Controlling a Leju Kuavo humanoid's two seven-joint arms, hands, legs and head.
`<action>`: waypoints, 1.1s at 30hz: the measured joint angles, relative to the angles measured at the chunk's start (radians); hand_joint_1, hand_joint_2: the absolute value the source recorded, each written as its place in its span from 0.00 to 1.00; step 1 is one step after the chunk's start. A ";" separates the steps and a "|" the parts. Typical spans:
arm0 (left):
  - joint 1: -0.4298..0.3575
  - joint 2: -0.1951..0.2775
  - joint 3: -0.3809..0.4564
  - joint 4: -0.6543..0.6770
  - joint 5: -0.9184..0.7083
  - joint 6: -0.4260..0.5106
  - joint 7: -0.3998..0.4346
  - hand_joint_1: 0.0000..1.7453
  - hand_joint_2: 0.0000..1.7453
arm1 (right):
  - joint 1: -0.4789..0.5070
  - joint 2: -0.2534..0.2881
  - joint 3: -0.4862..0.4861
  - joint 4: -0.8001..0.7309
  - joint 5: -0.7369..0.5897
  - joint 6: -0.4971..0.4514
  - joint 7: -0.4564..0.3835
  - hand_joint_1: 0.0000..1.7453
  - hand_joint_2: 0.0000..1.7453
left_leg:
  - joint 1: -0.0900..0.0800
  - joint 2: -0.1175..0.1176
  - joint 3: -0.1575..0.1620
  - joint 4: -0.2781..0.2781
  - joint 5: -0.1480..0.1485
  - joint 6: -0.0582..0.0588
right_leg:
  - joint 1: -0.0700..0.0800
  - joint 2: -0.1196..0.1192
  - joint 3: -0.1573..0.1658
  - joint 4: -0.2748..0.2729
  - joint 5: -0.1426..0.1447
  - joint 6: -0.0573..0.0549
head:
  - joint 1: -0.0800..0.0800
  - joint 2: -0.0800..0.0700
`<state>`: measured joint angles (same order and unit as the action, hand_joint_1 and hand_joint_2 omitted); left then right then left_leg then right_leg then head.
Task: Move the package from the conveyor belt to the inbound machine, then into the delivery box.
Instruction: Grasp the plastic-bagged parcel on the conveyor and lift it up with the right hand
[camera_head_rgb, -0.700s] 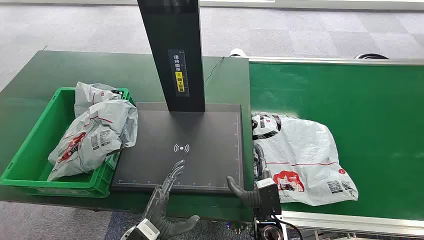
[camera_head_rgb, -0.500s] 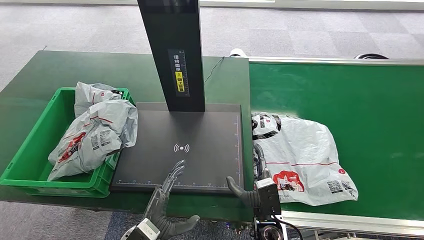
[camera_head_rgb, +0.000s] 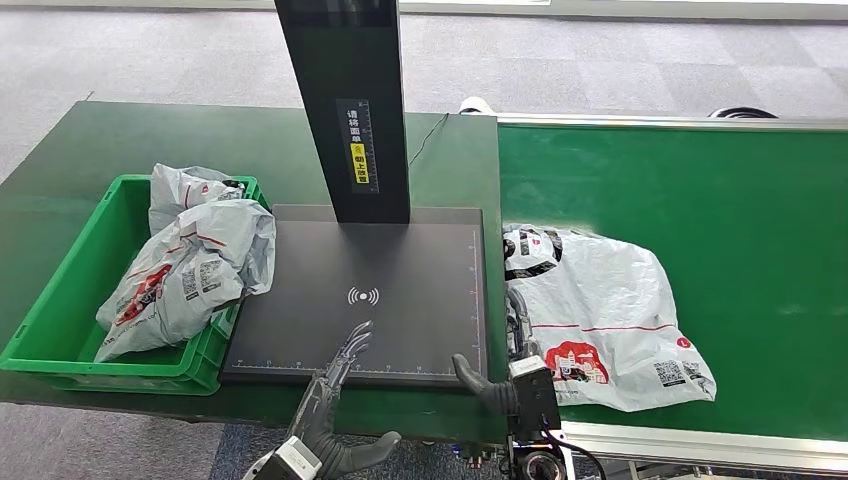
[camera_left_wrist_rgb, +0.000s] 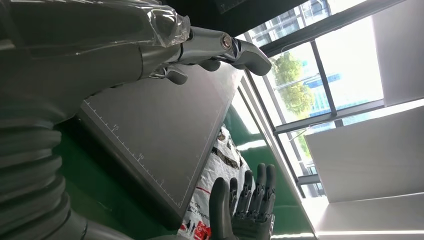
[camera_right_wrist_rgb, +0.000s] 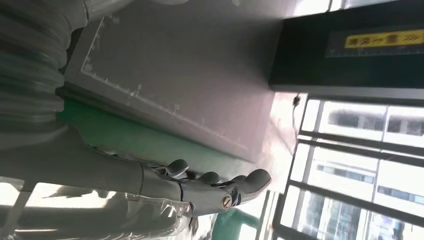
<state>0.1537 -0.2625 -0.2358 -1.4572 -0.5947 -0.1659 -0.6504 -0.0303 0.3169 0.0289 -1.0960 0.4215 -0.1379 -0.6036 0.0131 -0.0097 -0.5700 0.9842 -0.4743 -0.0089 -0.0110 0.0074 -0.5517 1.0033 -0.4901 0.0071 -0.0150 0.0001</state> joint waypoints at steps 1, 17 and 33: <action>0.000 0.000 0.000 0.000 0.000 0.001 0.000 0.00 1.00 | -0.001 0.000 0.000 0.000 0.044 -0.053 0.016 0.00 1.00 | 0.000 0.000 0.000 0.000 0.000 0.000 | 0.000 0.000 0.000 0.000 0.000 0.000 | 0.000 0.000; 0.003 0.000 0.001 0.001 0.006 -0.010 -0.003 0.00 1.00 | -0.175 -0.153 -0.181 0.098 0.868 -0.470 0.569 0.00 1.00 | -0.002 0.000 0.000 0.001 0.000 0.001 | -0.002 0.000 0.001 0.000 0.001 0.001 | 0.000 0.000; 0.003 0.010 -0.013 0.005 0.042 -0.055 -0.017 0.00 1.00 | -0.417 -0.343 -0.404 0.485 0.617 -0.022 0.467 0.00 1.00 | -0.003 -0.001 0.000 0.001 0.001 0.001 | -0.003 -0.002 0.001 0.000 0.001 0.002 | 0.000 0.000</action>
<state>0.1570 -0.2523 -0.2488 -1.4523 -0.5530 -0.2212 -0.6672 -0.4476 -0.0260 -0.3753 -0.6113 1.0388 -0.1597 -0.1370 0.0102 -0.0108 -0.5696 0.9849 -0.4737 -0.0077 -0.0143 0.0054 -0.5508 1.0033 -0.4888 0.0088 -0.0153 0.0000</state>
